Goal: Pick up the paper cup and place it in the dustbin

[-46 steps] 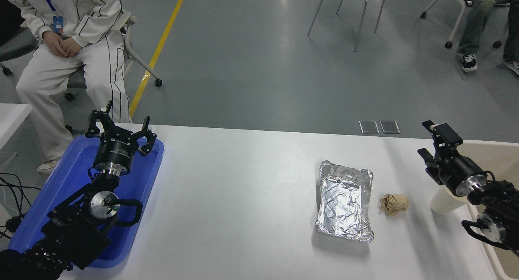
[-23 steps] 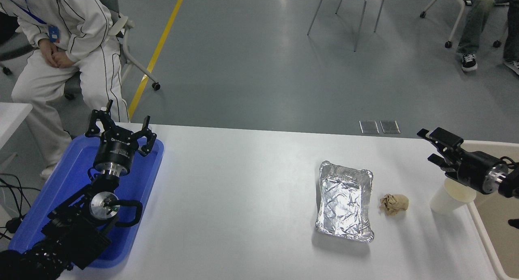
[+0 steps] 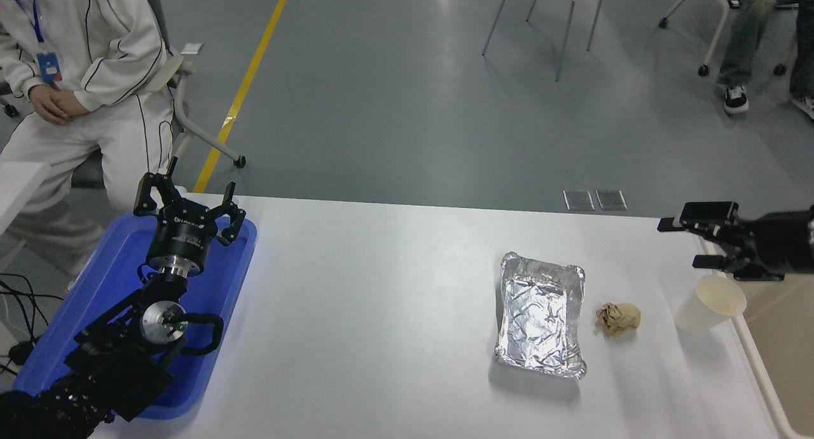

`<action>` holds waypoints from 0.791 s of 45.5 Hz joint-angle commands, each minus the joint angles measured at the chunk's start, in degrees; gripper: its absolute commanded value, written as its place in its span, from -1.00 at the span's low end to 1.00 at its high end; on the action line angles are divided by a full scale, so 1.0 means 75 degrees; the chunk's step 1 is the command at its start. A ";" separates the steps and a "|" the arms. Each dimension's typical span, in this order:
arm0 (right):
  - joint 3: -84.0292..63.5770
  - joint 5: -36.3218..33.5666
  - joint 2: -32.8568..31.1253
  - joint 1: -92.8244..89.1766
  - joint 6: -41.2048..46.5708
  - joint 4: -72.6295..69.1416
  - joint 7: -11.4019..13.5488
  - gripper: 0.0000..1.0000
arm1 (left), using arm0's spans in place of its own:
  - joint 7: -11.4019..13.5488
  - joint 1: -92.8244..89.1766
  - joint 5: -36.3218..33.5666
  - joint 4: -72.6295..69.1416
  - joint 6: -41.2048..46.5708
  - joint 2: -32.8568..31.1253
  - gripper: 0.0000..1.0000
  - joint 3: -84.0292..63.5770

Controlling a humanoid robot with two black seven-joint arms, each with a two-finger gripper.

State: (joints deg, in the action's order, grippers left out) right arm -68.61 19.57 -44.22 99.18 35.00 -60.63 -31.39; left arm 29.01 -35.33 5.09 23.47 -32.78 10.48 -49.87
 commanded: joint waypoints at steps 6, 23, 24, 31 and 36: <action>-0.1798 0.1303 0.0728 0.2736 0.1334 -0.0037 0.0903 1.00 | -0.0001 0.0012 0.0000 0.0000 0.0000 -0.0002 1.00 0.0005; -0.1634 0.1808 0.1372 0.3674 0.1334 -0.0072 0.1818 1.00 | -0.0001 0.0012 0.0000 -0.0012 0.0012 -0.0002 1.00 0.0005; -0.1657 0.1808 0.1396 0.3745 0.1334 -0.0084 0.1818 1.00 | -0.0001 0.0012 0.0000 -0.0012 0.0000 -0.0002 1.00 -0.0007; -0.1821 0.1785 0.1513 0.3945 0.1334 -0.0084 0.1806 1.00 | -0.0001 0.0000 0.0000 0.0000 0.0000 -0.0002 1.00 -0.0007; -0.1821 0.1621 0.1501 0.3968 0.1334 -0.0084 0.1806 1.00 | -0.0001 0.0000 0.0000 0.0000 0.0000 -0.0002 1.00 -0.0007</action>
State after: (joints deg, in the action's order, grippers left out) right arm -81.48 32.47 -34.05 126.51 44.74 -61.21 -18.57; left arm 29.01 -35.26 5.09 23.41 -32.72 10.49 -49.90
